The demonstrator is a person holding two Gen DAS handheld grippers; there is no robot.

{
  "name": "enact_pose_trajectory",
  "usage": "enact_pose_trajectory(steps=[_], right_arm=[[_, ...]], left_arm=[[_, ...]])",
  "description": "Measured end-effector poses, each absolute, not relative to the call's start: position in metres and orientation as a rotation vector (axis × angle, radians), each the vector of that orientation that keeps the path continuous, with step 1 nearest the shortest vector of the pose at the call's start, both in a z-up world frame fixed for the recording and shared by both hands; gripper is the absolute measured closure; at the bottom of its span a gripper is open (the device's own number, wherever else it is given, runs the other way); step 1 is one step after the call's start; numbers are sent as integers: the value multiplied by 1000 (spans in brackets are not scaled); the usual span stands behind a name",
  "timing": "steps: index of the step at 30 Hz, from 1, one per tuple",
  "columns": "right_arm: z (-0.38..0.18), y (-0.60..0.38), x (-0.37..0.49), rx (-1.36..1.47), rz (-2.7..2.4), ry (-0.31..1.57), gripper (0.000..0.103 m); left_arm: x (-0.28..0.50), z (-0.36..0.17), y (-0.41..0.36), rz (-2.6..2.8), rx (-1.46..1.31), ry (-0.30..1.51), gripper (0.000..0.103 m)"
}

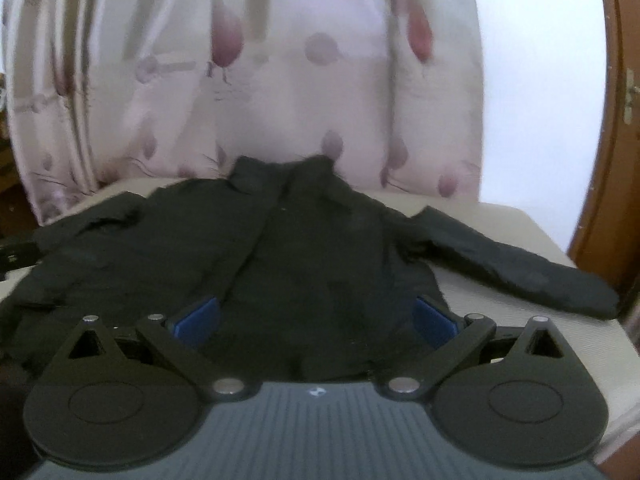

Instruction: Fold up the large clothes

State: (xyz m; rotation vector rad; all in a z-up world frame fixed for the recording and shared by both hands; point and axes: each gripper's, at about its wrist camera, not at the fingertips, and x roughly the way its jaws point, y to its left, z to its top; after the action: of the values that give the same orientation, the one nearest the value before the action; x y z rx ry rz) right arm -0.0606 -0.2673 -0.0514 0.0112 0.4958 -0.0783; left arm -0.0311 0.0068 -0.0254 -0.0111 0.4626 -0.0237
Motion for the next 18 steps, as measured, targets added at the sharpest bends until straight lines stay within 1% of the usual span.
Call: enact_pose_trajectory(steps=[10,18], right_arm=[[-59,-274,-39,-24,-143,549,0],[-72,-304,-13,59,-146,605,0]], left_arm=[[-20,-31,7,-35,-14,476,0],[-10,-32,5,-51,-27,504,0]])
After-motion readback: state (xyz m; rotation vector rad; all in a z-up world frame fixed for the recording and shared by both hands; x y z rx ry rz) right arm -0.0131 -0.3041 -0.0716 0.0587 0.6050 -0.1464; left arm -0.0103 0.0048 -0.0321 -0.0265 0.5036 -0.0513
